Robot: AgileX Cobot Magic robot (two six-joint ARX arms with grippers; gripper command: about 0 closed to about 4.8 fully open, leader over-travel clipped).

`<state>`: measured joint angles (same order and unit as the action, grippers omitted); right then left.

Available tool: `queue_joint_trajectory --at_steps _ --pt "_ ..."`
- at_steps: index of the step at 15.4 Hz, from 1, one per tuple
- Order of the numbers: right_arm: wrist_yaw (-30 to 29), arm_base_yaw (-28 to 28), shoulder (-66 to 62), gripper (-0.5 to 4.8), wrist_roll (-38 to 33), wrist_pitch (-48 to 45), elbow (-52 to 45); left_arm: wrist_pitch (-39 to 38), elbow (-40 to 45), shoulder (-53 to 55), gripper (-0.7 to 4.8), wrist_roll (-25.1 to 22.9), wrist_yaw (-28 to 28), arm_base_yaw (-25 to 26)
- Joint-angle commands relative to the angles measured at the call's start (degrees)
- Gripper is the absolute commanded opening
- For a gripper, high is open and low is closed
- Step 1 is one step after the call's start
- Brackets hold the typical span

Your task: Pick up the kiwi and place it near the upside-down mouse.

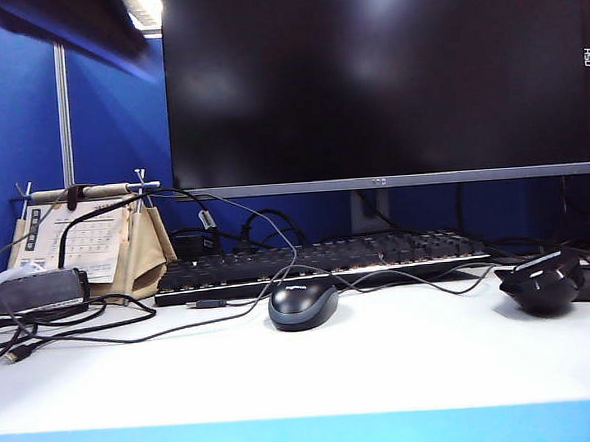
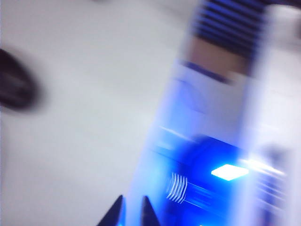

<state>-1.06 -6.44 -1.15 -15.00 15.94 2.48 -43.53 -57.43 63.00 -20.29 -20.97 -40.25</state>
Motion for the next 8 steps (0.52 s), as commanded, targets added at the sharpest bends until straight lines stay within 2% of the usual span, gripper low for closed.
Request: queue_joint_trajectory --at_steps 1,3,4,5,6,8 --pt "0.83 -0.02 0.07 1.77 -0.07 0.09 -0.2 18.78 -0.24 2.58 0.57 -3.63 9.18 0.07" --pt "1.73 0.0 0.07 1.82 -0.22 0.09 -0.24 24.3 -0.24 2.62 0.57 -3.67 7.1 0.07" --pt "3.43 -0.07 0.07 1.82 -0.26 0.09 -0.24 25.88 -0.24 2.73 0.57 -3.02 3.65 0.07" --pt "5.11 -0.02 0.07 1.82 -0.28 0.07 -0.24 26.77 -0.24 3.02 0.57 -1.66 -3.43 0.2" --pt "6.6 -0.02 0.04 2.03 -0.28 -0.02 -0.24 27.17 -0.24 3.32 0.57 -0.2 -8.96 0.63" --pt "9.99 -0.02 0.04 2.49 -0.28 -0.39 -0.24 27.74 -0.24 4.17 0.57 1.29 -15.37 0.87"
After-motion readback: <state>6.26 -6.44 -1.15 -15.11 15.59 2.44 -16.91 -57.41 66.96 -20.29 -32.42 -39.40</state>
